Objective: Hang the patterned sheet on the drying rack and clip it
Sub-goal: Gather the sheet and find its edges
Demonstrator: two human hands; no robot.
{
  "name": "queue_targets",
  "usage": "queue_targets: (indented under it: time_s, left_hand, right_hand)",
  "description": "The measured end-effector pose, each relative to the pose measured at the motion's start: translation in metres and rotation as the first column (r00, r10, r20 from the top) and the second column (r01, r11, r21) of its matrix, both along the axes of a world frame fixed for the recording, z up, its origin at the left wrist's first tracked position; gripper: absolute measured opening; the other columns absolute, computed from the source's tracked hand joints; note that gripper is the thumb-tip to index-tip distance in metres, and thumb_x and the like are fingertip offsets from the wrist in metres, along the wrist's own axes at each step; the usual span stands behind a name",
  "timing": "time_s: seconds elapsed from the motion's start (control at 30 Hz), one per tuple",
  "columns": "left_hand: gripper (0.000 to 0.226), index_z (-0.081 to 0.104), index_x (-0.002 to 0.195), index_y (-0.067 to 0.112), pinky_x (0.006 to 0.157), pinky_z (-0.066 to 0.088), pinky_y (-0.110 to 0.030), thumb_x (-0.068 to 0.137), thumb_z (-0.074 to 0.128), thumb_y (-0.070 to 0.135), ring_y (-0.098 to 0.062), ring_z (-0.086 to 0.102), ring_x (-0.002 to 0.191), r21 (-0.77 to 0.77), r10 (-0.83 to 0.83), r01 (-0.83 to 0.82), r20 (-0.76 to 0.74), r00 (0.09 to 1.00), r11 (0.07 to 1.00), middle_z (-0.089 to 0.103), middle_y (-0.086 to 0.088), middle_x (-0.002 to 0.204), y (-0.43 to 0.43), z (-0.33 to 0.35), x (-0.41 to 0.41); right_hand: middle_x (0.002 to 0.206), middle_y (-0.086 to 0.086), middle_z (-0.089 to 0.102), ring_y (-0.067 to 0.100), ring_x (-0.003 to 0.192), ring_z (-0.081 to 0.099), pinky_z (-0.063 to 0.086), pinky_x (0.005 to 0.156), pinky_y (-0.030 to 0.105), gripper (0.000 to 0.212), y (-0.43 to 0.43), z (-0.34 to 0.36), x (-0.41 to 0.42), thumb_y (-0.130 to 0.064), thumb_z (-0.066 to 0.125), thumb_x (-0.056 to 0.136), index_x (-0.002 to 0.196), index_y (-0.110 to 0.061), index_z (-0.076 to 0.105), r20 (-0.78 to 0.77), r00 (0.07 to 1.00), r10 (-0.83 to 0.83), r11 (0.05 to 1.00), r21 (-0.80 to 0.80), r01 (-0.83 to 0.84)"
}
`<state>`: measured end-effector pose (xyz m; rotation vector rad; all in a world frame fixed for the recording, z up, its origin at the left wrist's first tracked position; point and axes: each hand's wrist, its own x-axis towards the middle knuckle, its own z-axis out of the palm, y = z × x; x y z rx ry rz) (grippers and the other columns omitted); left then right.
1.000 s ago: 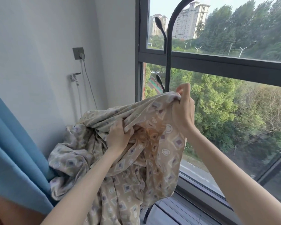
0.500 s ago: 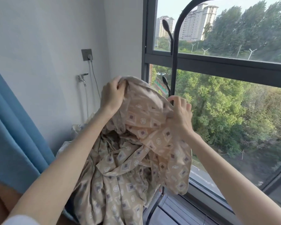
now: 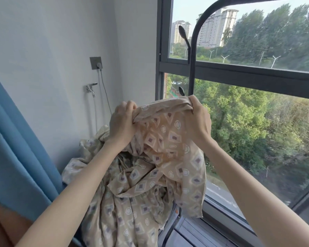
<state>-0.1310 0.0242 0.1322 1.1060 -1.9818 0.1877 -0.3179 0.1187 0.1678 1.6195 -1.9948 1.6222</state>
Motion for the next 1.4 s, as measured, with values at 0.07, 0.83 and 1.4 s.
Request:
queue_targets:
  time_s: [0.07,0.83,1.4]
  left_hand:
    - [0.035,0.04,0.099,0.011,0.061,0.032,-0.029,0.076,0.067,0.013,-0.025,0.046,0.09,0.081,0.12,-0.116,-0.04,0.992,0.99,0.045,-0.007,0.098,-0.008,-0.014,0.009]
    - [0.026,0.047,0.098,0.015,0.068,0.049,-0.026,0.083,0.063,0.029,-0.015,0.046,0.081,0.078,-0.22,0.289,-0.474,0.853,0.954,0.04,0.002,0.093,-0.005,-0.06,-0.006]
    - [0.028,0.064,0.078,0.013,0.057,0.045,-0.027,0.082,0.067,0.041,-0.016,0.05,0.073,-0.179,-0.143,0.132,-0.049,0.988,0.975,0.049,0.0,0.081,0.014,-0.08,-0.029]
  right_hand:
    - [0.072,-0.002,0.06,0.009,0.054,0.044,0.027,0.044,0.026,0.011,-0.003,-0.002,0.0,-0.013,0.048,0.089,0.081,-0.019,0.047,0.034,0.999,-0.011,1.0,0.003,0.011]
    - [0.075,-0.007,0.061,0.013,0.066,0.055,0.049,0.062,0.039,0.033,-0.013,-0.011,0.0,0.001,0.034,0.086,0.105,-0.015,0.055,0.25,0.968,0.002,0.999,0.031,-0.011]
    - [0.074,-0.012,0.054,0.013,0.062,0.049,0.038,0.058,0.034,0.033,-0.018,-0.015,-0.008,0.001,0.031,0.087,0.102,-0.021,0.051,0.253,0.967,0.029,0.999,0.014,-0.034]
